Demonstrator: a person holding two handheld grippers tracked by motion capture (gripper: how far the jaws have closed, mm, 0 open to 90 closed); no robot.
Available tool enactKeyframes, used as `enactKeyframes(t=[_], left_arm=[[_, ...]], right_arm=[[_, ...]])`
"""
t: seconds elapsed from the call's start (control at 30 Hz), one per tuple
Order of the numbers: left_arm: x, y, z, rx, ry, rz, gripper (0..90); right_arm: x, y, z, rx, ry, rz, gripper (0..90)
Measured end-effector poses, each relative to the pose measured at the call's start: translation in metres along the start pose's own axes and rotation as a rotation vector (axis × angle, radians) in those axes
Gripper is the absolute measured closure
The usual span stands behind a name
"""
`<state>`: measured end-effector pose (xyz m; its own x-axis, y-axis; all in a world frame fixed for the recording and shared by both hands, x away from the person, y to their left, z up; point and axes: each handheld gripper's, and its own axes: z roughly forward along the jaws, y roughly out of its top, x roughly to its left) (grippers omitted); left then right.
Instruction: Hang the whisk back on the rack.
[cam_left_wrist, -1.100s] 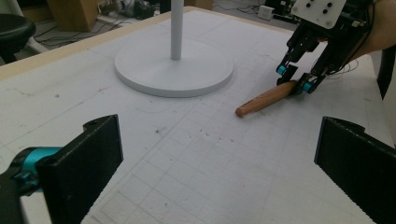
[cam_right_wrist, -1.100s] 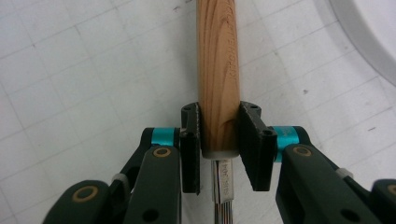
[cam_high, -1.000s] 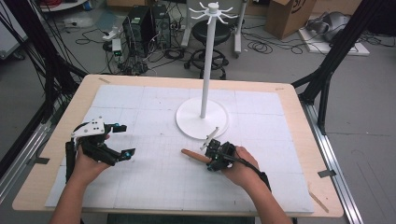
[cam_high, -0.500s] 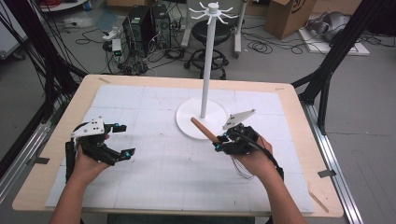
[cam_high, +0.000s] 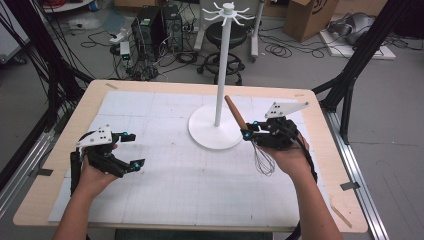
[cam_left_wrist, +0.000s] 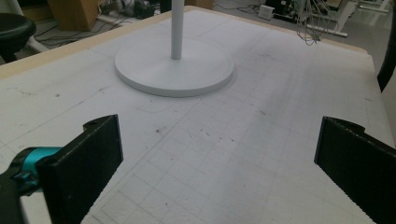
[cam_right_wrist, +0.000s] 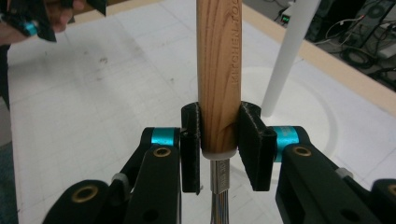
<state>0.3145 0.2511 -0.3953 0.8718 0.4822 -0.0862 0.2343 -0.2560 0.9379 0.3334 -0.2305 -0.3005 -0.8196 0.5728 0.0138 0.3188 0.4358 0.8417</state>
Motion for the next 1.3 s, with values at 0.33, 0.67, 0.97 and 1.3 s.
enactKeyframes(t=[0.33,0.67,0.97,1.3], left_arm=[[0.0,0.0,0.0,-0.003,-0.001,-0.001,1.7],[0.0,0.0,0.0,-0.002,0.0,-0.002,1.7],[0.0,0.0,0.0,0.0,-0.002,-0.001,1.7],[-0.001,0.0,0.001,0.005,-0.005,-0.002,1.7]], right_arm=[[-0.01,0.024,-0.023,-0.064,-0.041,-0.021,71.9],[-0.031,0.051,-0.049,-0.14,-0.077,-0.01,71.9],[-0.041,0.07,-0.058,-0.163,-0.081,-0.018,71.8],[-0.057,0.089,-0.069,-0.18,-0.069,-0.028,71.9]])
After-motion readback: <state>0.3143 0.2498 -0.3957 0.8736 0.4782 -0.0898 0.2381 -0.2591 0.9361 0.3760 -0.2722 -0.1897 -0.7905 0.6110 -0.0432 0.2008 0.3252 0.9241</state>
